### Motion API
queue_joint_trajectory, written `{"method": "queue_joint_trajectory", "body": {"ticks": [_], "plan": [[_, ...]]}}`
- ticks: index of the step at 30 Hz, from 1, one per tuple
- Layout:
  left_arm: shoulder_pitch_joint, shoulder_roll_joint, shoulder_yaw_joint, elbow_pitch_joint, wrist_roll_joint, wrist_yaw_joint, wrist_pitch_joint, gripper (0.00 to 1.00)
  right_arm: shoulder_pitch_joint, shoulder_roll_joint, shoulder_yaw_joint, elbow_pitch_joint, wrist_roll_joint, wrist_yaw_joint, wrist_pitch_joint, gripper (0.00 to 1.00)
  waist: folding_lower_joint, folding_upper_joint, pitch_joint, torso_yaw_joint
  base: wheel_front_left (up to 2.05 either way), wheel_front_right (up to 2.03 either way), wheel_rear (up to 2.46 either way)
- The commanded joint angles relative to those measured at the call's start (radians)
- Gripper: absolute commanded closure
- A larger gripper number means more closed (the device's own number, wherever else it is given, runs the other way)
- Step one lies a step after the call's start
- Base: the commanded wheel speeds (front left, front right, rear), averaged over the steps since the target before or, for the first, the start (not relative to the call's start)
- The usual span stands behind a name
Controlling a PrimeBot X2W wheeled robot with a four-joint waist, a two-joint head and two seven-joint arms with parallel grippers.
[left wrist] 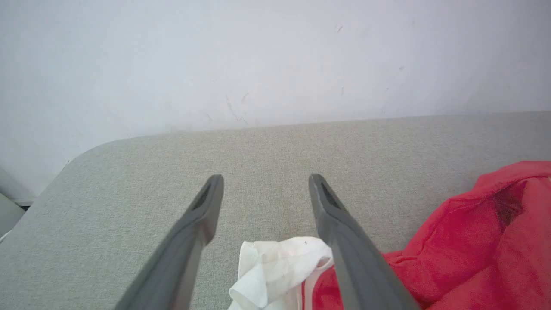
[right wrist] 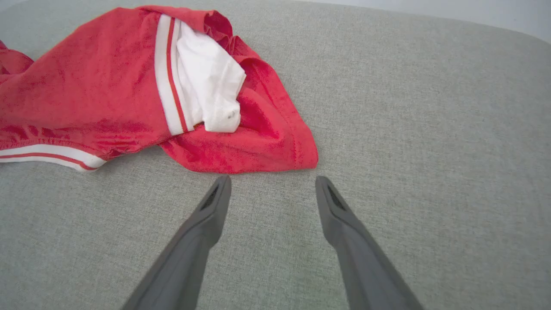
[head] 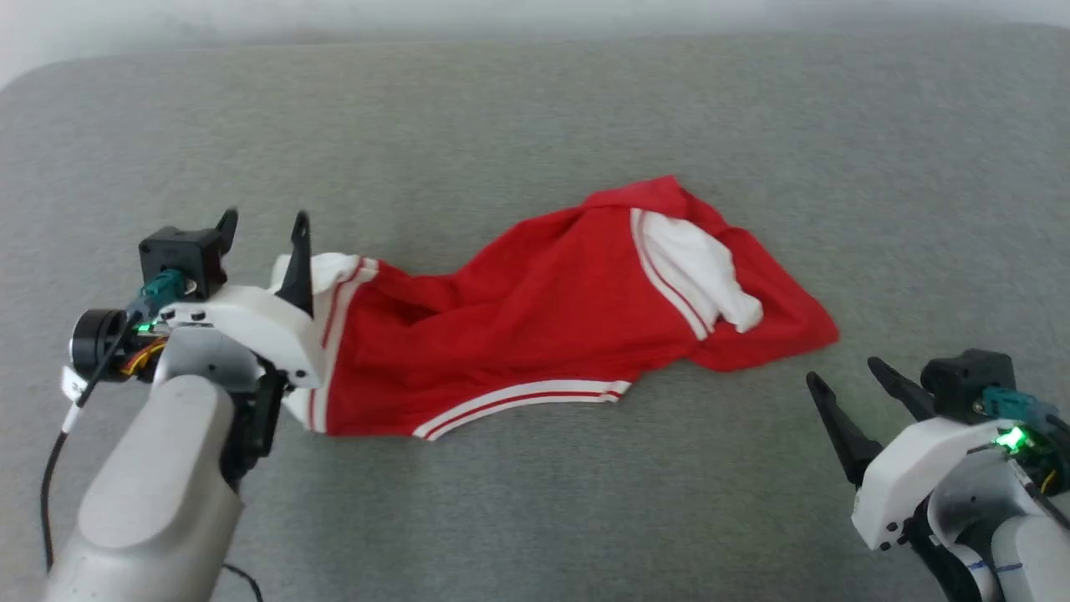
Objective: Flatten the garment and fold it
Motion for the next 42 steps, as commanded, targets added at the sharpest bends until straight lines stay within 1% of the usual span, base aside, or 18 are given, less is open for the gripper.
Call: {"method": "queue_joint_trajectory", "body": {"ticks": [1, 6, 9, 11, 17, 18, 19, 22, 25, 28, 32, 34, 39, 40, 41, 42], "plan": [[0.008, -0.004, 0.001, -0.009, 0.005, 0.005, -0.015, 0.00, -0.018, -0.006, 0.004, -0.001, 0.000, -0.001, 0.005, 0.00, -0.0001, 0.0000, -0.039, 0.066, 0.00, 0.00, 0.00], [0.067, -0.019, -0.045, -0.122, 0.056, -0.002, -0.134, 0.00, -0.065, -0.065, 0.022, 0.051, -0.024, -0.001, 0.085, 0.00, -0.0001, 0.0000, -0.044, 0.142, 0.00, 0.00, 0.00], [0.114, -0.031, -0.064, -0.185, 0.078, 0.013, -0.179, 0.00, -0.106, -0.098, 0.025, 0.101, -0.029, -0.001, 0.123, 0.00, -0.0001, 0.0000, -0.033, 0.183, 0.00, 0.00, 0.00], [0.147, -0.046, -0.072, -0.220, 0.082, 0.026, -0.195, 0.00, -0.133, -0.118, 0.023, 0.146, -0.032, -0.001, 0.143, 0.00, -0.0001, 0.0000, -0.022, 0.206, 0.00, 0.00, 0.00], [0.206, -0.101, -0.098, -0.279, 0.079, 0.036, -0.221, 0.00, -0.194, -0.181, 0.034, 0.297, -0.051, -0.001, 0.160, 0.00, -0.0001, 0.0000, 0.011, 0.263, 0.00, 0.00, 0.00], [0.211, -0.109, -0.100, -0.279, 0.077, 0.036, -0.223, 0.00, -0.197, -0.187, 0.034, 0.323, -0.044, -0.001, 0.165, 0.60, -0.0001, 0.0000, 0.013, 0.271, 0.00, 0.00, 0.00], [0.214, -0.114, -0.104, -0.277, 0.077, 0.034, -0.225, 0.00, -0.198, -0.195, 0.038, 0.346, -0.037, -0.001, 0.170, 1.00, -0.0001, 0.0000, 0.013, 0.278, 0.00, 0.00, 0.00], [0.216, -0.126, -0.108, -0.270, 0.077, 0.030, -0.229, 0.00, -0.198, -0.235, 0.059, 0.385, -0.032, -0.001, 0.174, 1.00, -0.0001, 0.0000, 0.014, 0.295, 0.00, 0.00, 0.00], [0.213, -0.134, -0.110, -0.264, 0.076, 0.024, -0.231, 0.00, -0.224, -0.299, 0.056, 0.406, -0.044, -0.001, 0.149, 1.00, -0.0001, 0.0000, 0.012, 0.310, 0.00, 0.00, 0.00], [0.211, -0.138, -0.110, -0.258, 0.076, 0.019, -0.233, 0.00, -0.286, -0.364, 0.040, 0.422, -0.068, -0.001, 0.114, 1.00, -0.0001, 0.0000, 0.011, 0.319, 0.00, 0.00, 0.00], [0.207, -0.143, -0.111, -0.258, 0.082, 0.013, -0.235, 0.00, -0.379, -0.432, 0.044, 0.467, -0.109, -0.001, 0.080, 1.00, -0.0001, 0.0000, 0.013, 0.325, 0.00, 0.00, 0.00], [0.205, -0.148, -0.110, -0.261, 0.085, 0.011, -0.236, 0.00, -0.417, -0.447, 0.045, 0.500, -0.131, -0.001, 0.065, 1.00, -0.0001, 0.0000, 0.015, 0.329, 0.00, 0.00, 0.00], [0.198, -0.157, -0.110, -0.260, 0.090, 0.006, -0.237, 0.00, -0.484, -0.454, 0.027, 0.622, -0.180, -0.001, 0.021, 1.00, -0.0001, 0.0000, 0.027, 0.334, 0.00, 0.00, 0.00], [0.197, -0.159, -0.110, -0.258, 0.091, 0.004, -0.237, 0.00, -0.491, -0.447, 0.028, 0.653, -0.184, -0.001, 0.015, 0.65, -0.0001, 0.0000, 0.028, 0.333, 0.00, 0.00, 0.00], [0.196, -0.160, -0.111, -0.257, 0.091, 0.003, -0.237, 0.00, -0.496, -0.438, 0.027, 0.682, -0.184, -0.001, 0.009, 0.00, -0.0001, 0.0000, 0.028, 0.332, 0.00, 0.00, 0.00], [0.195, -0.160, -0.111, -0.255, 0.092, 0.002, -0.237, 0.00, -0.502, -0.431, 0.028, 0.704, -0.185, -0.001, -0.001, 0.00, -0.0001, 0.0000, 0.027, 0.331, 0.00, 0.00, 0.00]]}}
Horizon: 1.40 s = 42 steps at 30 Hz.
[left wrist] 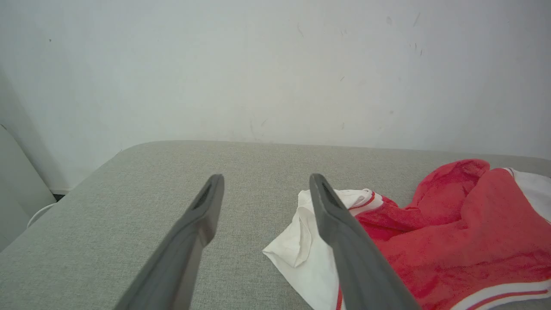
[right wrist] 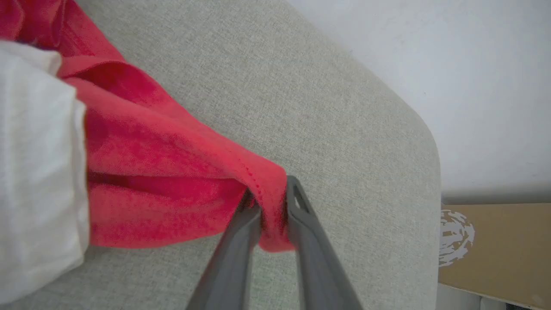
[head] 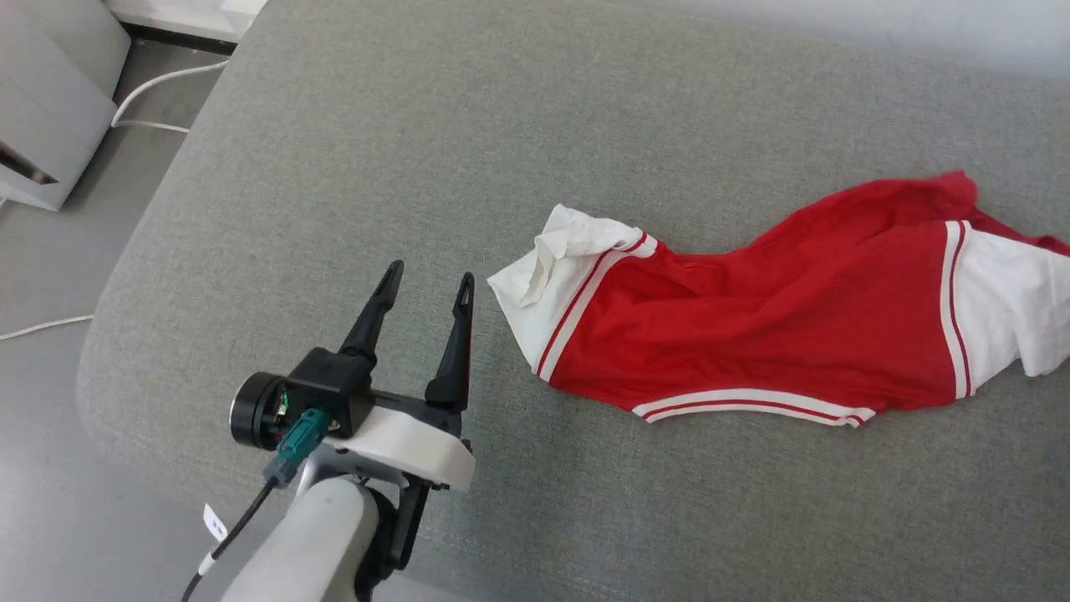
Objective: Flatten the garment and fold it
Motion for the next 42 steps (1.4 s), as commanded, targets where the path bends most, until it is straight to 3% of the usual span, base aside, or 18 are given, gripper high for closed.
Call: {"method": "queue_joint_trajectory", "body": {"ticks": [1, 7, 13, 17, 24, 31, 37, 38, 39, 42], "plan": [[-0.010, -0.004, -0.001, 0.005, 0.011, -0.005, -0.005, 0.00, -0.015, 0.010, -0.001, 0.014, -0.006, -0.002, -0.016, 0.00, -0.0002, 0.0000, -0.004, -0.003, 0.00, 0.00, 0.00], [0.003, 0.003, 0.001, 0.014, 0.007, -0.008, -0.005, 0.00, -0.020, 0.070, -0.008, 0.016, 0.024, -0.002, -0.123, 0.00, -0.0002, 0.0000, -0.045, -0.026, 0.00, 0.00, 0.00], [0.026, 0.009, 0.006, 0.014, -0.003, -0.005, -0.005, 0.00, 0.043, 0.128, 0.025, -0.110, 0.067, -0.002, -0.144, 0.00, -0.0002, 0.0000, -0.088, -0.051, 0.00, 0.00, 0.00], [0.037, 0.008, 0.004, 0.010, -0.008, 0.000, -0.005, 0.00, 0.129, 0.178, 0.087, -0.242, 0.212, -0.002, -0.038, 0.00, -0.0002, 0.0000, -0.101, -0.055, 0.00, 0.00, 0.00], [0.043, 0.003, -0.007, 0.003, -0.015, -0.001, 0.000, 0.00, 0.229, 0.175, 0.153, -0.389, 0.337, -0.002, 0.188, 0.00, -0.0002, 0.0000, -0.089, -0.033, 0.00, 0.00, 0.00], [0.033, -0.004, -0.012, 0.003, -0.017, 0.001, 0.002, 0.00, 0.227, 0.169, 0.134, -0.346, 0.328, -0.002, 0.280, 0.00, -0.0002, 0.0000, -0.055, 0.002, 0.00, 0.00, 0.00], [0.028, -0.009, -0.010, 0.010, -0.019, 0.003, 0.000, 0.00, 0.235, 0.174, 0.142, -0.284, 0.299, -0.002, 0.280, 0.01, -0.0002, 0.0000, -0.041, 0.013, 0.00, 0.00, 0.00], [0.027, -0.010, -0.010, 0.012, -0.019, 0.003, 0.000, 0.00, 0.239, 0.178, 0.144, -0.272, 0.301, -0.002, 0.279, 0.69, -0.0002, 0.0000, -0.041, 0.013, 0.00, 0.00, 0.00], [0.028, -0.010, -0.011, 0.014, -0.019, 0.004, 0.000, 0.00, 0.242, 0.179, 0.148, -0.264, 0.301, -0.002, 0.278, 1.00, -0.0002, 0.0000, -0.041, 0.012, 0.00, 0.00, 0.00], [0.032, -0.010, -0.010, 0.022, -0.020, 0.005, -0.001, 0.00, 0.257, 0.178, 0.157, -0.250, 0.302, -0.002, 0.279, 1.00, -0.0002, 0.0000, -0.055, 0.001, 0.00, 0.00, 0.00]]}}
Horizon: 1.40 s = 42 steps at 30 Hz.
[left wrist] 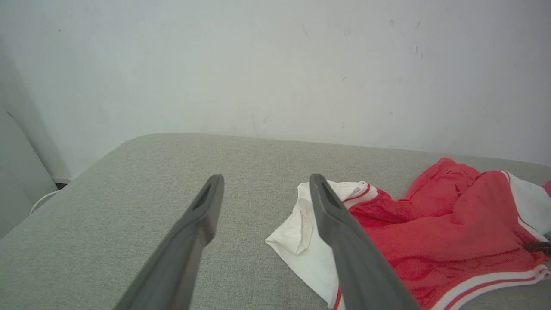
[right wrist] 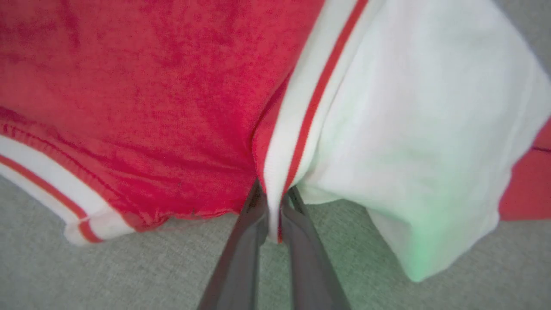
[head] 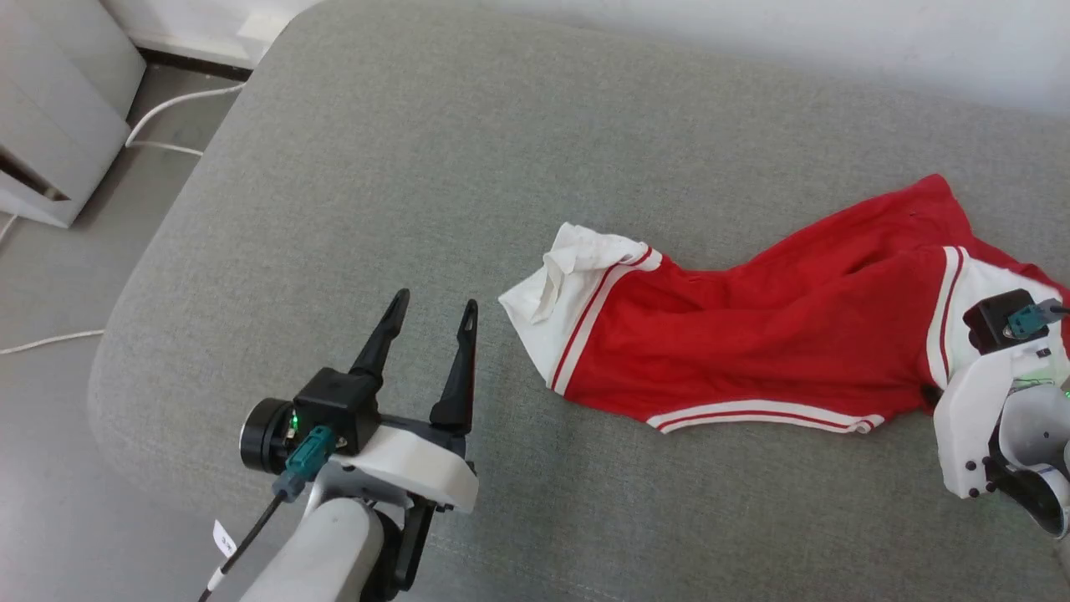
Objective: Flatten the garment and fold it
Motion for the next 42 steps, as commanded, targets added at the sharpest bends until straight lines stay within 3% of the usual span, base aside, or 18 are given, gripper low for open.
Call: {"method": "queue_joint_trajectory", "body": {"ticks": [1, 6, 12, 16, 17, 18, 19, 32, 42], "plan": [[0.000, -0.002, 0.001, 0.004, -0.003, 0.003, -0.002, 0.00, 0.046, 0.005, 0.014, 0.042, 0.000, -0.002, 0.015, 1.00, 0.0001, 0.0000, -0.015, -0.014, 0.00, 0.00, 0.00], [0.018, 0.009, 0.002, 0.022, -0.010, 0.002, -0.001, 0.00, 0.103, -0.005, -0.027, -0.019, 0.023, -0.002, 0.054, 1.00, 0.0001, 0.0000, -0.073, -0.059, 0.00, 0.00, 0.00], [0.049, 0.018, -0.002, 0.032, -0.024, 0.001, 0.005, 0.00, 0.260, -0.038, -0.129, -0.216, 0.028, -0.002, 0.205, 1.00, 0.0001, 0.0000, -0.136, -0.123, 0.00, 0.00, 0.00], [0.061, 0.019, -0.010, 0.032, -0.032, -0.002, 0.017, 0.00, 0.364, -0.002, -0.213, -0.354, 0.011, -0.002, 0.272, 1.00, 0.0001, 0.0000, -0.141, -0.153, 0.00, 0.00, 0.00], [0.061, 0.020, -0.013, 0.034, -0.034, -0.004, 0.021, 0.00, 0.383, 0.016, -0.225, -0.376, 0.008, -0.002, 0.277, 0.90, 0.0001, 0.0000, -0.139, -0.159, 0.00, 0.00, 0.00], [0.061, 0.020, -0.016, 0.036, -0.035, -0.007, 0.026, 0.00, 0.397, 0.032, -0.231, -0.394, 0.003, -0.002, 0.273, 0.04, 0.0001, 0.0000, -0.137, -0.163, 0.00, 0.00, 0.00], [0.060, 0.021, -0.020, 0.040, -0.038, -0.011, 0.033, 0.00, 0.404, 0.048, -0.238, -0.412, -0.006, -0.002, 0.254, 0.00, 0.0001, 0.0000, -0.133, -0.168, 0.00, 0.00, 0.00], [-0.035, 0.087, -0.140, 0.159, -0.009, -0.118, 0.265, 0.00, 0.389, 0.223, -0.362, -0.580, -0.100, -0.002, -0.100, 0.00, 0.0001, 0.0000, -0.080, -0.275, 0.00, 0.00, 0.00], [-0.135, 0.122, -0.193, 0.315, 0.062, -0.139, 0.329, 0.00, 0.414, 0.318, -0.392, -0.568, -0.103, -0.002, -0.146, 0.00, 0.0001, 0.0000, -0.027, -0.358, 0.00, 0.00, 0.00]]}}
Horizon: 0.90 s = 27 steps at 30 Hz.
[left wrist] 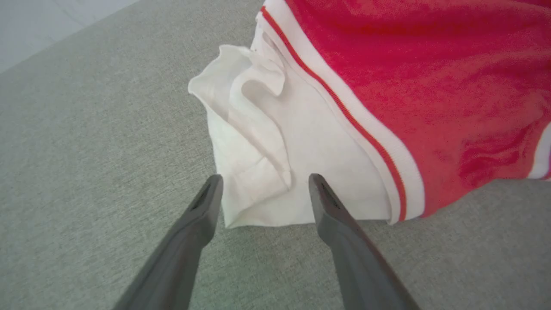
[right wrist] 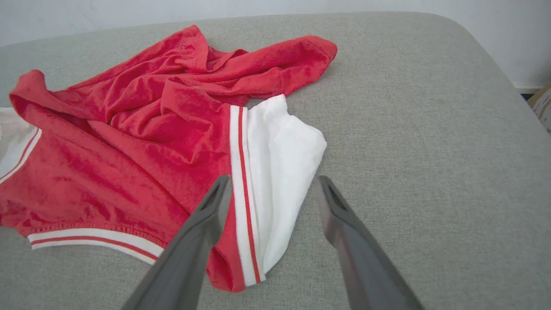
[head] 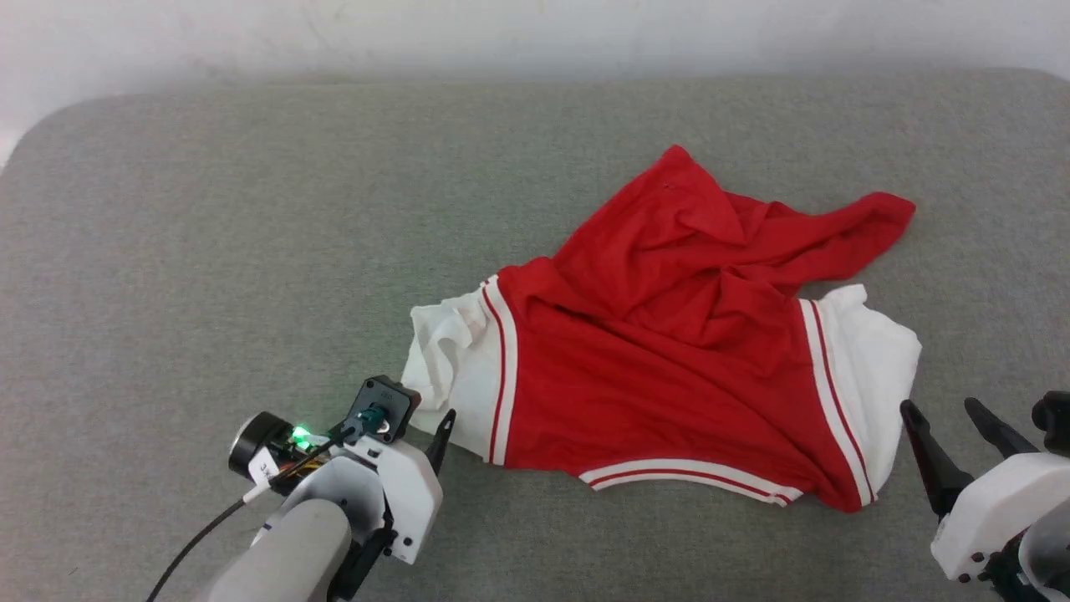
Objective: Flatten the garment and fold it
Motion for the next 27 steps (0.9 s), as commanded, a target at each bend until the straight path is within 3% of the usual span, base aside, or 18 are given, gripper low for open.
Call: {"method": "queue_joint_trajectory", "body": {"ticks": [1, 9, 11, 12, 18, 27], "plan": [[-0.026, 0.006, -0.011, 0.025, 0.019, -0.007, 0.005, 0.00, 0.000, 0.010, -0.008, 0.006, 0.000, -0.002, -0.009, 0.00, -0.0001, 0.0000, 0.030, -0.034, 0.00, 0.00, 0.00], [-0.060, -0.010, -0.035, 0.108, 0.029, -0.022, -0.001, 0.00, -0.005, 0.025, -0.029, 0.028, -0.011, -0.002, -0.012, 0.00, -0.0001, 0.0000, 0.044, -0.037, 0.00, 0.00, 0.00], [-0.064, -0.021, -0.029, 0.121, 0.016, -0.026, -0.016, 0.87, -0.005, 0.027, -0.032, 0.033, -0.015, -0.002, -0.013, 0.00, -0.0001, 0.0000, 0.042, -0.030, 0.00, 0.00, 0.00], [-0.065, -0.026, -0.026, 0.124, 0.010, -0.029, -0.023, 1.00, -0.004, 0.028, -0.032, 0.036, -0.017, -0.002, -0.013, 0.00, -0.0001, 0.0000, 0.039, -0.026, 0.00, 0.00, 0.00], [-0.064, -0.040, 0.007, 0.115, -0.025, -0.019, -0.084, 1.00, 0.006, 0.029, -0.032, 0.047, -0.026, -0.002, -0.010, 0.00, -0.0001, 0.0000, 0.007, 0.008, 0.00, 0.00, 0.00], [0.066, -0.093, 0.230, -0.015, -0.325, -0.004, -0.137, 1.00, 0.050, 0.029, -0.038, 0.053, -0.016, -0.002, 0.016, 0.00, -0.0001, 0.0000, -0.039, 0.069, 0.00, 0.00, 0.00]]}}
